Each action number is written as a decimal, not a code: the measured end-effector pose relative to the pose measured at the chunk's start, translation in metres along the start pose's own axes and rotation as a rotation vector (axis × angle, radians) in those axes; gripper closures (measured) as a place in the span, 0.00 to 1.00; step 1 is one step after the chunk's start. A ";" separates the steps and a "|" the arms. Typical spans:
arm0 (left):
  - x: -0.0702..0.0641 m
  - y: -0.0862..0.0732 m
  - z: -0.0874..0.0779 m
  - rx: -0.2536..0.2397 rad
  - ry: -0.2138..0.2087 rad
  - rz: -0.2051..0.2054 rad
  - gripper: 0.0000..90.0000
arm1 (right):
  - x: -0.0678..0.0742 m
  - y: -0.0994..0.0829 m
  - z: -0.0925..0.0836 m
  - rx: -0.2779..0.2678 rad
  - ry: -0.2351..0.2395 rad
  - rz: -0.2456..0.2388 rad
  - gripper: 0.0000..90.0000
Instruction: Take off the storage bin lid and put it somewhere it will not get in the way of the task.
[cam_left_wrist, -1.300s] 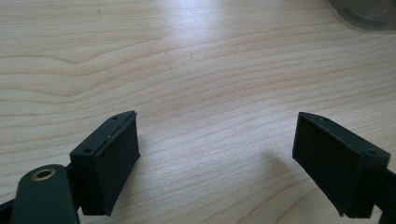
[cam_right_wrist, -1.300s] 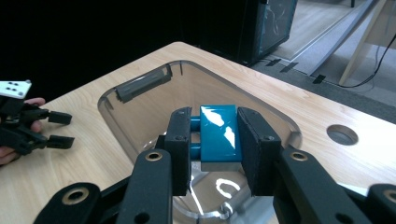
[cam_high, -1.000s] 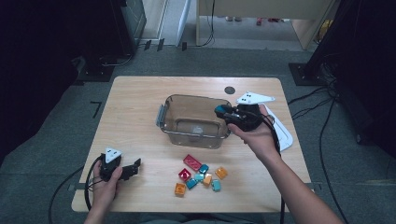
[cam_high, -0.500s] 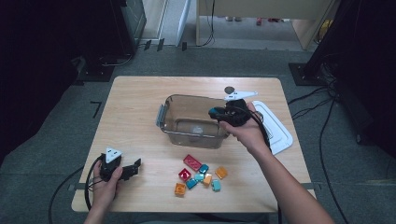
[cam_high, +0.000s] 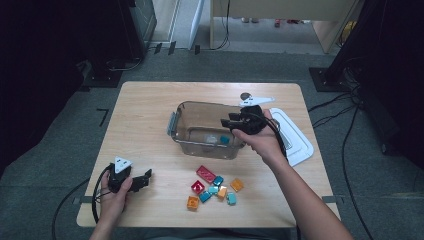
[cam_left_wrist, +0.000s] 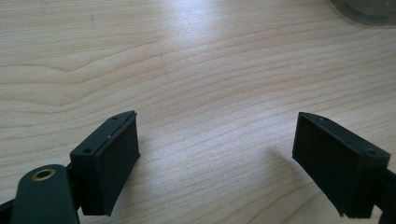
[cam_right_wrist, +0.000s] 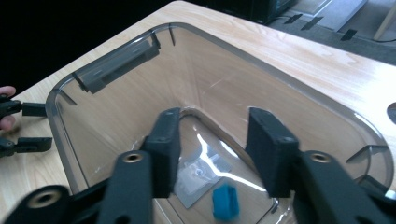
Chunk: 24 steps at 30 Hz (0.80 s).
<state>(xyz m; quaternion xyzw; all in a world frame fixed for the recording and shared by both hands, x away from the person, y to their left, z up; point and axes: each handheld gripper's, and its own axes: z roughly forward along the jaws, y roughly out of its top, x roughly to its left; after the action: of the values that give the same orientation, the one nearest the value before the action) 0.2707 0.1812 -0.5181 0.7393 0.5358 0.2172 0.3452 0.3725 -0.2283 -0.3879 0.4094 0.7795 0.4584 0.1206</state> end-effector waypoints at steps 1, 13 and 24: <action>0.000 0.000 0.000 0.001 0.002 0.002 0.16 | 0.001 0.000 0.000 0.001 -0.003 -0.002 0.57; 0.000 0.000 0.000 -0.001 0.000 0.000 0.16 | 0.017 -0.001 -0.031 -0.046 0.010 -0.079 0.44; 0.000 0.000 0.000 0.003 0.000 0.002 0.16 | 0.042 -0.034 -0.078 -0.096 0.056 -0.136 0.50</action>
<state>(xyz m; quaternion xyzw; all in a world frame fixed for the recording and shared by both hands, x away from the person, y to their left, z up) 0.2708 0.1812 -0.5180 0.7404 0.5352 0.2170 0.3440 0.2835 -0.2529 -0.3646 0.3362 0.7859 0.4973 0.1489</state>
